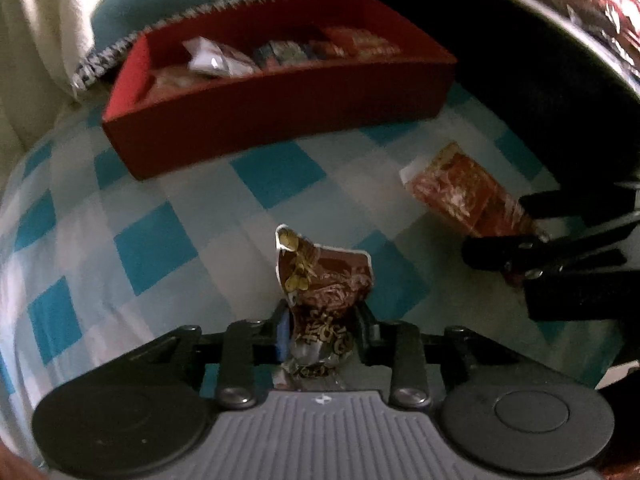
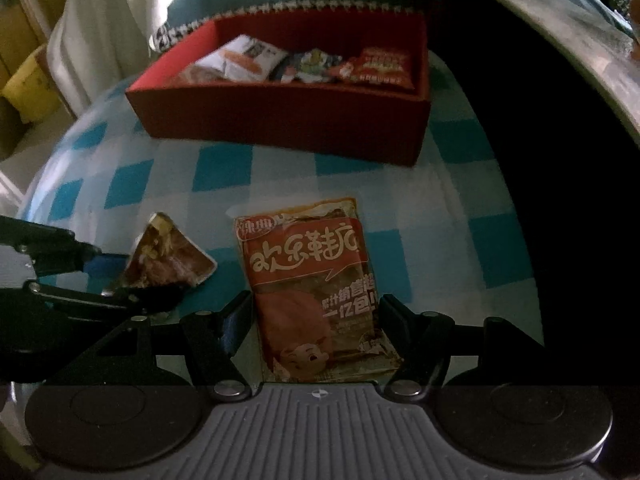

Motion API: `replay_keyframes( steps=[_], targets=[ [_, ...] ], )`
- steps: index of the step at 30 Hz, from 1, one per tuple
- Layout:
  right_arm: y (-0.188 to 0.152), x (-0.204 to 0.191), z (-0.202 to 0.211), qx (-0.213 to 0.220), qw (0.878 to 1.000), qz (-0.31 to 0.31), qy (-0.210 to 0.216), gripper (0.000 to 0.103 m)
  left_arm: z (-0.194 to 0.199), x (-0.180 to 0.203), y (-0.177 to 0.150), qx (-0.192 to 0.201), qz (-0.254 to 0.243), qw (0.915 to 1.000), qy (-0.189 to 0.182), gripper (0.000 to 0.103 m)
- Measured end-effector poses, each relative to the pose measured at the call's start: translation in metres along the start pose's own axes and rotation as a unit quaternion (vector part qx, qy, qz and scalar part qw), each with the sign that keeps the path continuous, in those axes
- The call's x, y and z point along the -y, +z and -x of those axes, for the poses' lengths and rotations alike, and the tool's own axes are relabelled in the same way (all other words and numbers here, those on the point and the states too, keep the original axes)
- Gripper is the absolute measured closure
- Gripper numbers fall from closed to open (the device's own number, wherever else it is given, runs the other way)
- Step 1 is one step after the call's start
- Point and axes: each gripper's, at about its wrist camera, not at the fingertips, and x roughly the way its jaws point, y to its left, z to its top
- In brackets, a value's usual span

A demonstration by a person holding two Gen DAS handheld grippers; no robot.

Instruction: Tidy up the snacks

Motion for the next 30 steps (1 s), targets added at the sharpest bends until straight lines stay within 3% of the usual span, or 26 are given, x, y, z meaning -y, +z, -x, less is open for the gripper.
replay_keyframes(
  steps=[6,30],
  targets=[
    [0.004,0.000,0.001,0.007,1.000,-0.002,-0.002,0.029,0.002,0.002,-0.003,0.014,-0.010,0.9996,0.024,0.079],
    [0.017,0.004,0.011,0.043,0.999,-0.017,-0.001,0.029,0.033,-0.011,0.009,0.074,0.019,0.9968,0.023,0.080]
  ],
)
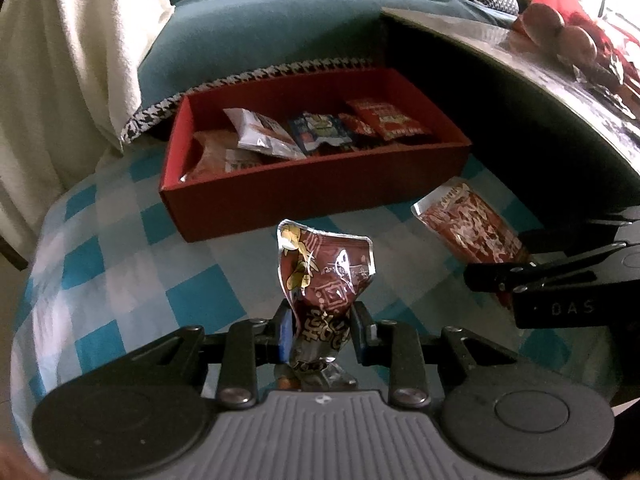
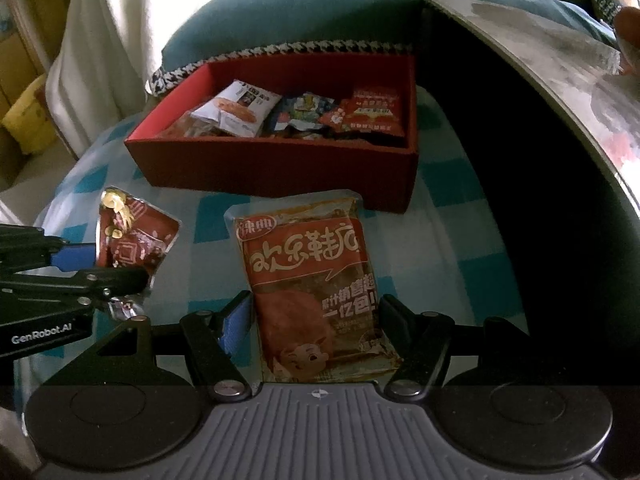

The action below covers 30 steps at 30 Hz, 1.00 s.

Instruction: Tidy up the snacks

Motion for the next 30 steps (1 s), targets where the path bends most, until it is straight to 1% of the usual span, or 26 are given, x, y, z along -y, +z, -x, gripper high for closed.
replay_keyframes(
  steps=[5,9,10,11,13,14,16,19,21,22,24,25,27,28,29,30],
  targets=[
    [0.004,-0.001,0.004,0.009,1.000,0.001,0.001,0.029,0.007,-0.004,0.000,0.011,0.005,0.9998,0.013,0.080],
    [0.011,-0.003,0.016,0.028,1.000,0.003,0.005,0.029,0.023,-0.012,0.005,0.026,0.019,0.9991,0.028,0.080],
    [0.013,-0.003,0.020,0.035,0.999,0.002,0.006,0.029,0.027,-0.014,0.008,0.030,0.020,0.9989,0.028,0.082],
    [0.014,-0.002,0.023,0.042,0.999,0.000,0.008,0.029,0.031,-0.015,0.011,0.036,0.020,0.9987,0.029,0.088],
    [0.016,0.000,0.029,0.055,0.998,-0.006,0.008,0.029,0.037,-0.019,0.018,0.043,0.023,0.9986,0.021,0.093],
    [0.017,0.001,0.031,0.058,0.998,-0.009,0.007,0.029,0.038,-0.021,0.021,0.048,0.026,0.9984,0.018,0.098],
    [0.019,0.003,0.030,0.057,0.998,-0.014,0.003,0.029,0.038,-0.023,0.024,0.053,0.026,0.9981,0.019,0.099],
    [0.022,0.000,0.026,0.052,0.999,-0.011,0.001,0.029,0.029,-0.029,0.023,0.033,0.026,0.9990,0.017,0.099],
    [0.022,-0.003,0.022,0.047,0.999,-0.006,0.004,0.029,0.019,-0.034,0.019,0.018,0.038,0.9990,0.017,0.099],
    [0.022,-0.003,0.021,0.045,0.999,-0.005,0.005,0.029,0.010,-0.038,0.016,0.005,0.042,0.9991,0.009,0.098],
    [0.020,-0.002,0.019,0.039,0.999,-0.005,0.005,0.029,-0.007,-0.045,0.011,-0.030,0.069,0.9971,0.009,0.095],
    [0.020,-0.001,0.019,0.038,0.999,-0.006,0.006,0.029,-0.015,-0.049,0.011,-0.044,0.079,0.9958,0.009,0.092],
    [0.019,0.002,0.020,0.037,0.999,-0.008,0.010,0.029,-0.021,-0.059,0.012,-0.057,0.093,0.9940,0.015,0.089],
    [0.019,0.004,0.020,0.037,0.999,-0.011,0.012,0.029,-0.021,-0.065,0.014,-0.059,0.098,0.9932,0.018,0.083],
    [0.019,0.005,0.021,0.038,0.999,-0.013,0.015,0.029,-0.018,-0.075,0.016,-0.055,0.110,0.9921,0.022,0.075],
    [0.018,0.006,0.022,0.038,0.999,-0.012,0.019,0.029,-0.015,-0.083,0.017,-0.048,0.124,0.9908,0.027,0.069]
  ],
)
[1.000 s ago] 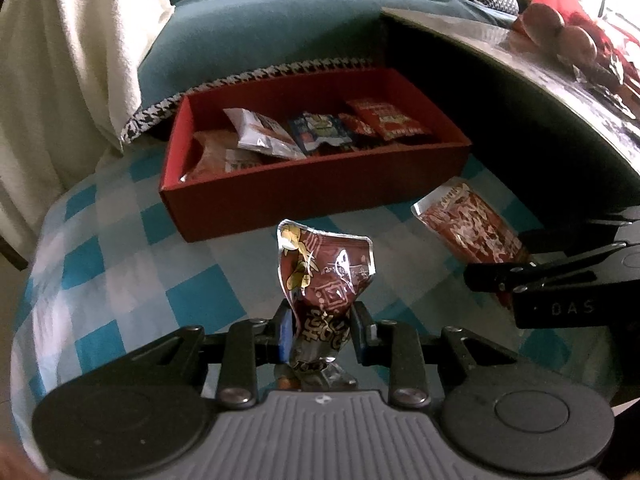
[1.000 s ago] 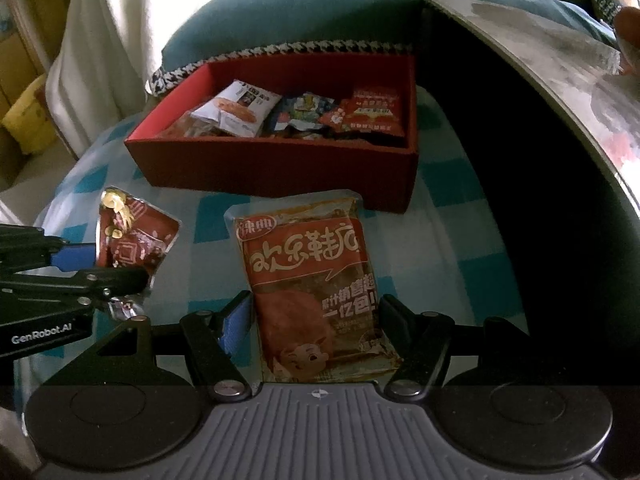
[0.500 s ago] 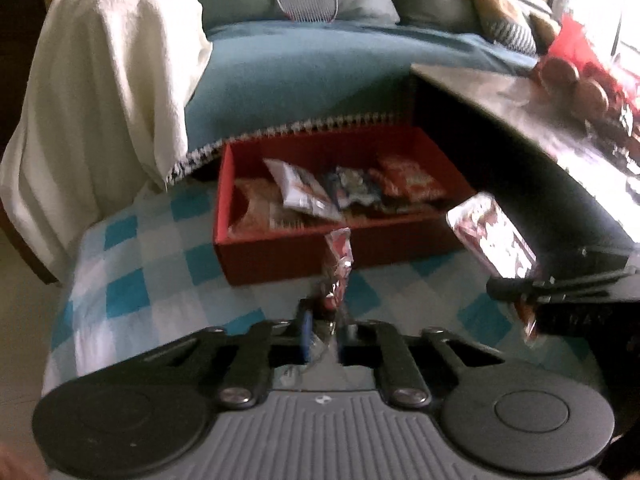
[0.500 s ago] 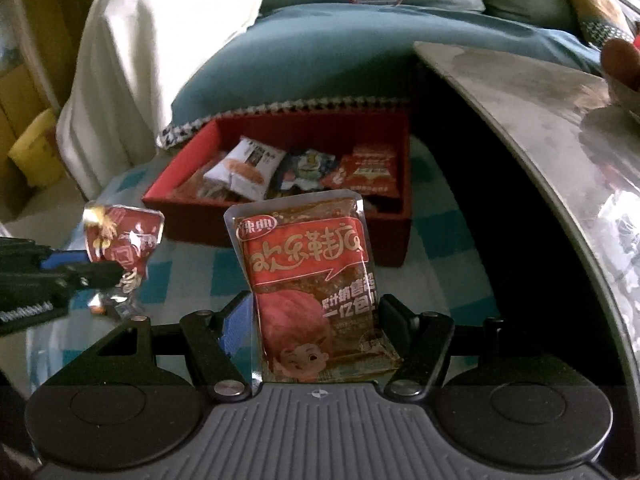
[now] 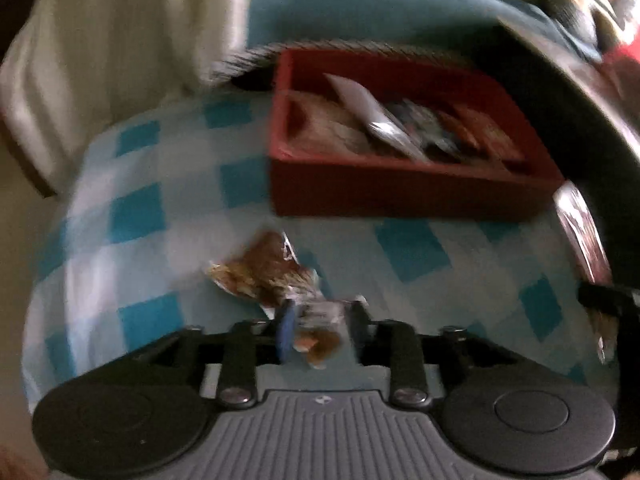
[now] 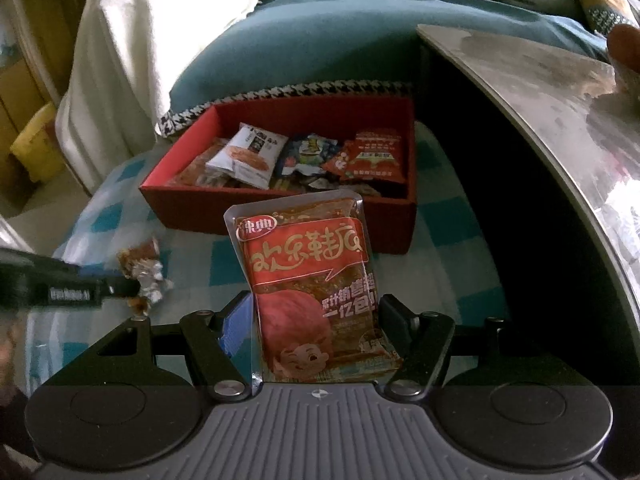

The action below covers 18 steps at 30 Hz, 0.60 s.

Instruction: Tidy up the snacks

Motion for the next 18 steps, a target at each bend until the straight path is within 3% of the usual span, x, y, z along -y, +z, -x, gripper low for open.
replay_keyframes(
  steps=[2,3,7,10,12,14,18],
  targets=[
    [0.000,0.001,0.002,0.002,1.000,0.000,0.006,0.029,-0.001,-0.011,0.003,0.008,0.028,0.9995,0.013,0.047],
    [0.001,0.002,0.002,0.002,1.000,0.001,0.009,0.029,-0.005,-0.013,0.003,0.004,0.037,0.9992,0.018,0.047],
    [0.006,-0.002,0.003,0.006,1.000,0.005,0.020,0.029,-0.031,0.000,0.006,-0.031,0.050,0.9974,0.042,0.046],
    [0.008,-0.005,0.005,0.012,1.000,0.008,0.026,0.029,-0.048,0.009,0.009,-0.059,0.095,0.9917,0.064,0.045],
    [0.007,-0.004,0.007,0.015,0.999,0.006,0.028,0.030,-0.056,0.010,0.010,-0.055,0.124,0.9876,0.079,0.044],
    [0.007,-0.002,0.009,0.015,0.999,0.003,0.036,0.043,-0.060,0.014,0.007,-0.043,0.139,0.9847,0.096,0.049],
    [0.005,0.002,0.005,0.000,0.999,-0.001,0.047,0.054,-0.054,0.024,0.002,-0.033,0.111,0.9885,0.097,0.061]
  ],
)
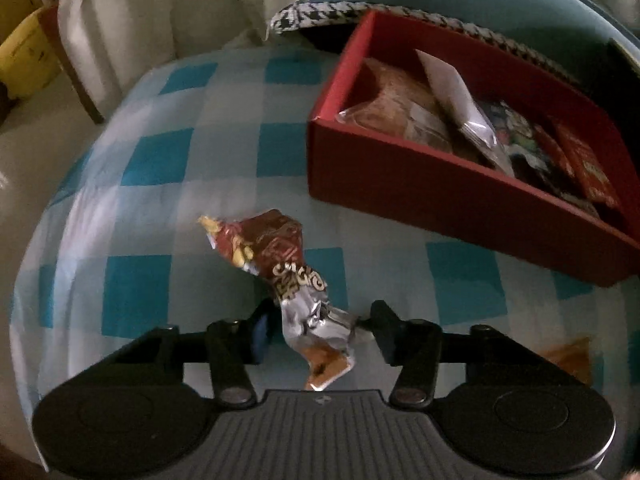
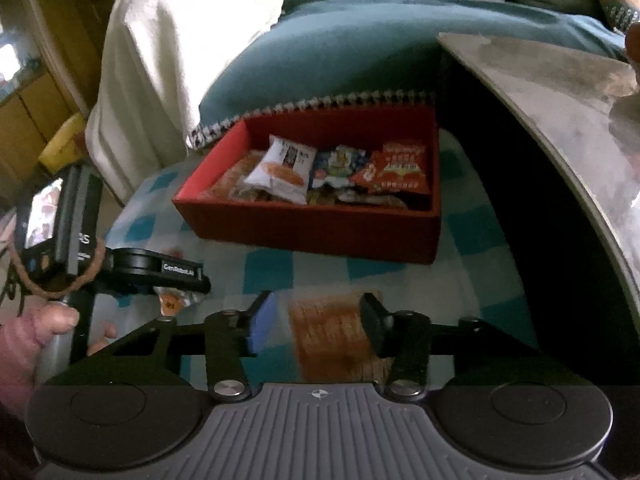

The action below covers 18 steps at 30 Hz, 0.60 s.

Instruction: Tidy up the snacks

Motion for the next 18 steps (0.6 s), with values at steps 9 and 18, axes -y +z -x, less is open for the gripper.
replay_keyframes(
  steps=[9,18],
  targets=[
    [-0.012,0.016,-0.010,-0.044,0.998,0.015,-0.031,0.017,0.017,-0.014,-0.002,-0.005,-0.083,0.9957,-0.042,0.086],
    [-0.023,0.008,-0.066,-0.116,0.991,-0.003,-0.070,0.019,0.000,-0.028,0.009,-0.025,-0.074,0.9934,-0.084,0.071]
  ],
)
